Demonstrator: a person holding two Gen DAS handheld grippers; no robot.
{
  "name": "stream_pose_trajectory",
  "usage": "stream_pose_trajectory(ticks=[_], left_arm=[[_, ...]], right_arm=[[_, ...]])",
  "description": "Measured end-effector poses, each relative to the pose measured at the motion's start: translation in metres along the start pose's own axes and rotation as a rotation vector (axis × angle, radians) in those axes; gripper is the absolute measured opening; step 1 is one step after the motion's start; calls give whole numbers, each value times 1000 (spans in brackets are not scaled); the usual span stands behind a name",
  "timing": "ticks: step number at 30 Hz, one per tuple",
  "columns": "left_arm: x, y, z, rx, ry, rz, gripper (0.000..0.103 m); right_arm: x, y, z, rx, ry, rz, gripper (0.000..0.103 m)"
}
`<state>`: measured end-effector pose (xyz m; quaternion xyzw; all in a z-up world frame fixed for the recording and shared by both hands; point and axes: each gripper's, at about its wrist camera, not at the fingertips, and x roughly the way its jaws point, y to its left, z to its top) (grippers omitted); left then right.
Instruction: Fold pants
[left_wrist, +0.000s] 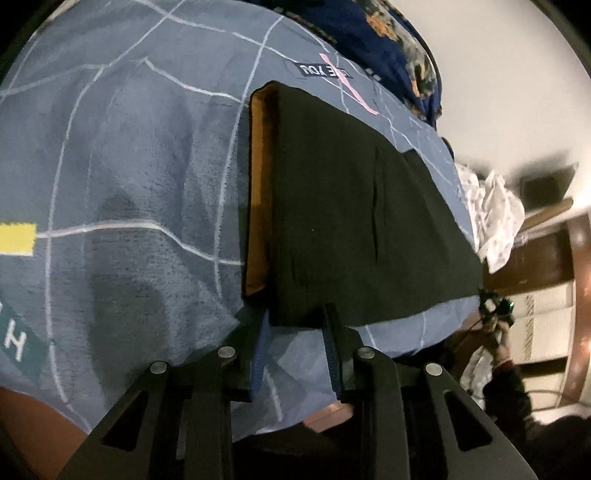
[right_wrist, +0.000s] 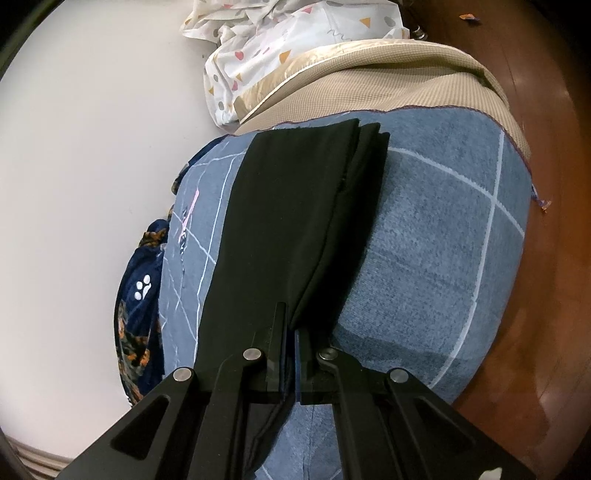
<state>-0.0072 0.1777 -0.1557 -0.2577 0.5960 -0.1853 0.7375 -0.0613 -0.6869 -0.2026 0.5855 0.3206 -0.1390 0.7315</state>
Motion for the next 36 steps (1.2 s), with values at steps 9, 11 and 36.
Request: stream_pose_trajectory(ticks=[9,11,36], left_arm=[[-12,-24,7,31,-119,98,14],[-18,-31,12,38,-154,100,13],[-14,-42,17,76,-253,220,10]], right_arm=[[-1,-2,-2,-3,-8,10,0],[-1,-2,-2,-2,-10,10,0],[-1,-2,-4,19,-26,55,0]])
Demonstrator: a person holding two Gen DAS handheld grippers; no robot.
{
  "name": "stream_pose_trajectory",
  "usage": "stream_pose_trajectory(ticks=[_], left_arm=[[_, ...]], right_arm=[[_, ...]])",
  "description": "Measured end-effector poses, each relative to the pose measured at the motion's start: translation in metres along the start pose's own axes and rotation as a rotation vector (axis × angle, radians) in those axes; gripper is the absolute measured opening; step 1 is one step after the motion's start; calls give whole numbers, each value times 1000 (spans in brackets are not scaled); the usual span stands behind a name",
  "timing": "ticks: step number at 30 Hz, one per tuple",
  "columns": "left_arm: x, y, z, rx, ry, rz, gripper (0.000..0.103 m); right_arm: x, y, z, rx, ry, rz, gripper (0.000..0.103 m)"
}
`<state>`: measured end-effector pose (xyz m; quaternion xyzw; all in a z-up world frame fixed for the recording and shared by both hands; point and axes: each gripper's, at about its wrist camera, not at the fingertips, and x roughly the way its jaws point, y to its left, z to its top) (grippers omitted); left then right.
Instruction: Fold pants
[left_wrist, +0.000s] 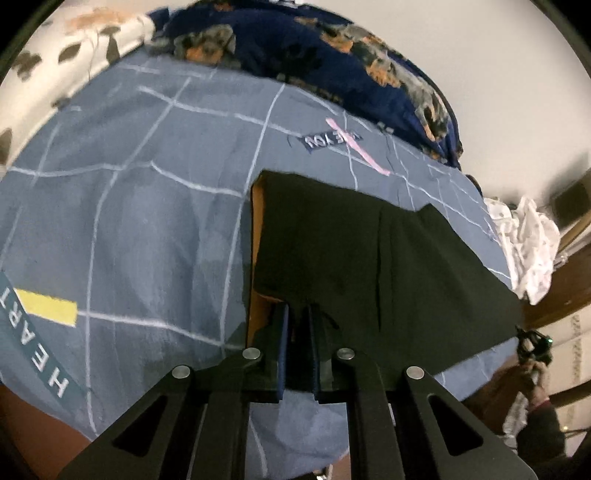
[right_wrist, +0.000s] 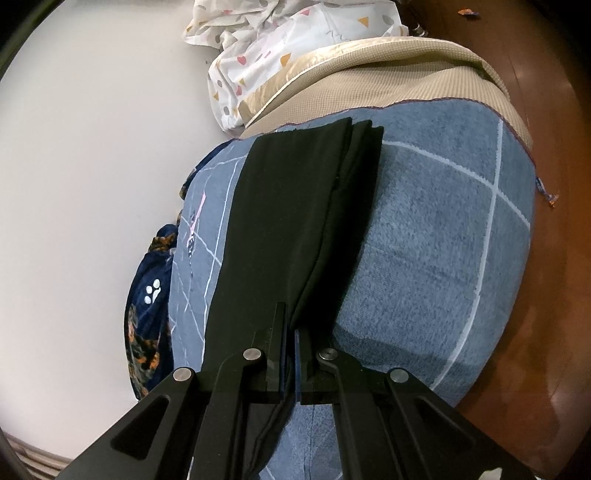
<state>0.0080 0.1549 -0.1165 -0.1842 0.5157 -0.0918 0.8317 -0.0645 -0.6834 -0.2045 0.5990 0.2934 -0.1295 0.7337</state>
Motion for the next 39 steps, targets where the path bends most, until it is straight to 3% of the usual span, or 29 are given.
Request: stream_pose_trajectory(ticks=[4,6,12,15,20,25,29,32,34,37,39], left_arm=[[16,18,-19,-20,63,26,11],[16,28,-26,-53,47,-16,11],[15,19,-25,-2,42,35,15],[13,17,-24,12,31,86,31],[11,12,-25,59,26,135,38],[13,13,-23,55,26,164,51],[11,12,-23,55,20,188,55],[1,-1,-22,101,-32,252,55],[-14,-17,-19,154,-107,284,55],[-28,-44,-17,232,-175,252,55],[-18,-67,-21,321,-136,198,55]], right_arm=[[1,-5,0,12,5,25,0],[2,-7,1,15,9,35,0],[3,-8,1,16,8,41,0],[3,-8,0,23,8,50,0],[2,-10,0,25,10,48,0],[2,-10,0,29,10,47,0],[2,-13,0,39,11,55,0],[2,-13,0,35,11,49,0],[1,-14,1,28,14,42,0],[1,-13,1,19,14,33,0],[0,-14,1,20,13,36,0]])
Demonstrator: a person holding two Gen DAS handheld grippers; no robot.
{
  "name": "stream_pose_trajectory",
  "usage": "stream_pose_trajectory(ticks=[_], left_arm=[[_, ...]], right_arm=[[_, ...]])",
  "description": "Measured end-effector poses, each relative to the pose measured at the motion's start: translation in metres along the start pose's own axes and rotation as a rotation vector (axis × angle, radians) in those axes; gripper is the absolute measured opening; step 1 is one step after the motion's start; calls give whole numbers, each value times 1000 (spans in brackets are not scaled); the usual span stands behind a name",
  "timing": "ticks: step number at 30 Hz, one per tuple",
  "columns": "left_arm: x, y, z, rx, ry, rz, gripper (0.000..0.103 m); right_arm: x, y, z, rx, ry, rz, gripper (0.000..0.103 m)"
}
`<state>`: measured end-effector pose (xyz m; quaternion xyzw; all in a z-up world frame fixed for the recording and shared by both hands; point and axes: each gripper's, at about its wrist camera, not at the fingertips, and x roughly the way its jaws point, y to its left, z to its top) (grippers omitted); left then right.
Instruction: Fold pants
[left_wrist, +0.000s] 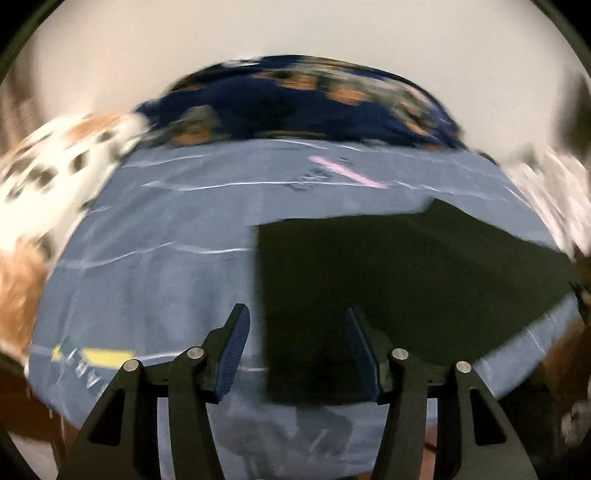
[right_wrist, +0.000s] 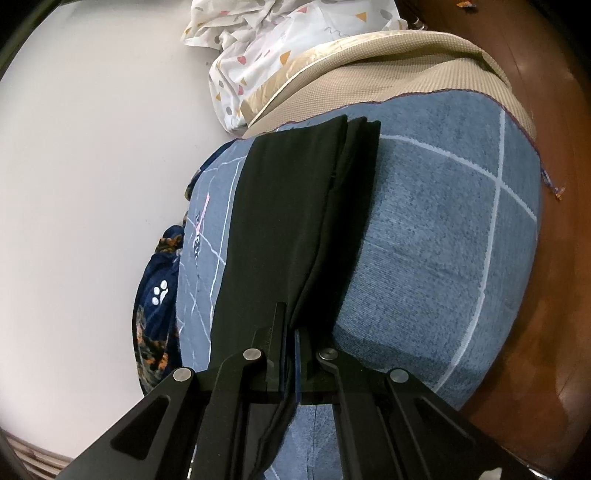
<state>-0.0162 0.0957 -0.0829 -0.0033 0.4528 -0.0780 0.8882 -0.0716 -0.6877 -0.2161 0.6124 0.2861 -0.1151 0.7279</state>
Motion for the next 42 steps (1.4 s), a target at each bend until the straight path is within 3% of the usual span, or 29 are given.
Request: stream_pose_trajectory(ticks=[3,5,10,14,15,22,28,33,37,39,42], left_arm=[[25,-23,-9,92,81,-41,55],[44,-27,-17,92,139,-58,54],[59,-8,-17,20,132,-49,54],[60,-6,-12,14,148,-49,54],[60,-10,-14,29,146,-37,54],[61,-7,-14,5,140,-43,54],[61,-8,-13,-1,142,-43,55],[61,-8,-13,2,139,-45,57],[62,-7,-14,-5,138,-53,60],[61,-6,-14,-14,137,-57,60],[61,-5,-13,-20,140,-63,60]], right_arm=[[0,-1,-1,2,-1,6,0],[0,-1,0,6,4,11,0],[-5,1,4,-4,5,23,6],[-30,10,11,-94,-96,15,37],[-34,9,13,-99,-103,18,39],[-47,-20,30,29,-151,80,42],[-40,-14,35,28,-143,84,47],[-36,-9,38,3,-129,81,56],[-31,-5,37,-49,-88,104,56],[-23,-1,34,-106,-30,115,54],[-21,7,34,-190,-29,54,47]])
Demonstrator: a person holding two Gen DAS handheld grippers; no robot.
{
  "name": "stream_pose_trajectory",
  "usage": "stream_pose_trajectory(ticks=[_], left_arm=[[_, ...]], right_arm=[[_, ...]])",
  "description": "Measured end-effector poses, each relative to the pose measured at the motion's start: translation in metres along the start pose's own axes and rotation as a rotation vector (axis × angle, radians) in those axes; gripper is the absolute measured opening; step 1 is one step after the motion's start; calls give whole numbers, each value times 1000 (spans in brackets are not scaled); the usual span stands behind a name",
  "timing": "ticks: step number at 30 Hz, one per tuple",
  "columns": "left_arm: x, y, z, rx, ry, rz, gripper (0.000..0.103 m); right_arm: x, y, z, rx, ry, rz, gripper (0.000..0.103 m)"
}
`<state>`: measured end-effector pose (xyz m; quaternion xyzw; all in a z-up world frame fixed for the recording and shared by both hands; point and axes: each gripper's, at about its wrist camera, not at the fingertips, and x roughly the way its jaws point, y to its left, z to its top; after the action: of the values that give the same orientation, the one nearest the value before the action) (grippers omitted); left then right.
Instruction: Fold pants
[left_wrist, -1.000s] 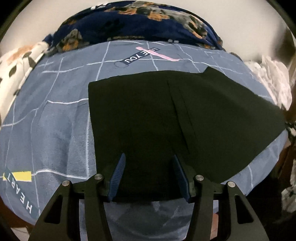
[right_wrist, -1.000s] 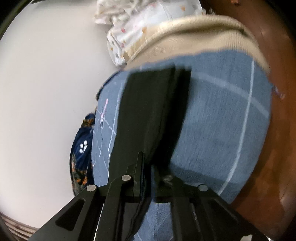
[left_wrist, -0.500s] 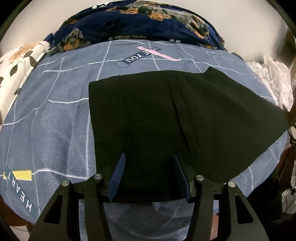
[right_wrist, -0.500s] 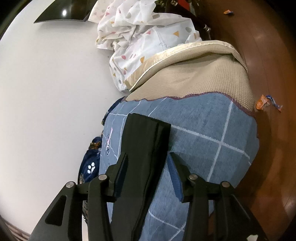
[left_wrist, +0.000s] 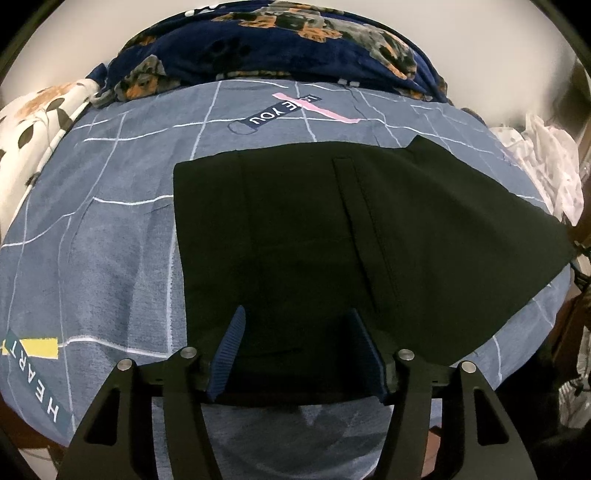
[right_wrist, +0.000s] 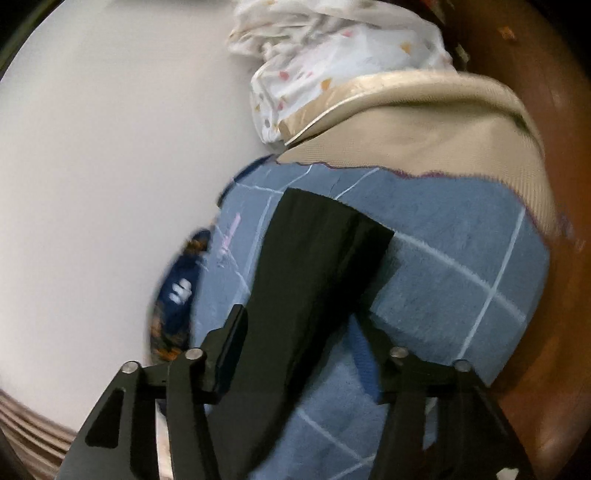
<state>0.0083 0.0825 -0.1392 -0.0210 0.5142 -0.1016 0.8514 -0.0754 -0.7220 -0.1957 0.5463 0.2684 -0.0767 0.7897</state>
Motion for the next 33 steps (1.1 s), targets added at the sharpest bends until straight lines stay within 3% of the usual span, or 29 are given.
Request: stream_pose_trajectory(ticks=[6,9,10,12,13,14,17,20,24,28,33], left_arm=[[0,-1,0,-6,0,1,60],[0,-1,1,-8,0,-1,61],[0,-1,1,-8,0,-1,61],[0,-1,0,-6,1,-2,62],[0,0,1,-5,1,-4,63],[0,-1,1,-3,2,-2,63],[0,0,1,2,4,1,63],[1,-1,1,-1,4,-3,65],[1,-3,0,4,0,3,67],[2,-4,0,-1,0,-4,68],[1,-4,-1,0,-3,-15,68]], right_arm=[[11,3,8,20,-22,-11,47],[19,10,7,-3,19,1,49],[21,13,7,-23,22,-21,46],[22,7,9,-2,9,-76,12],[22,-6,12,67,3,-51,11],[22,-13,12,108,-2,-15,11],[27,-5,11,63,22,-19,13],[30,-9,15,121,38,5,15],[32,2,15,72,50,-65,9],[31,14,14,23,49,-129,10],[26,41,4,-36,37,-95,10]])
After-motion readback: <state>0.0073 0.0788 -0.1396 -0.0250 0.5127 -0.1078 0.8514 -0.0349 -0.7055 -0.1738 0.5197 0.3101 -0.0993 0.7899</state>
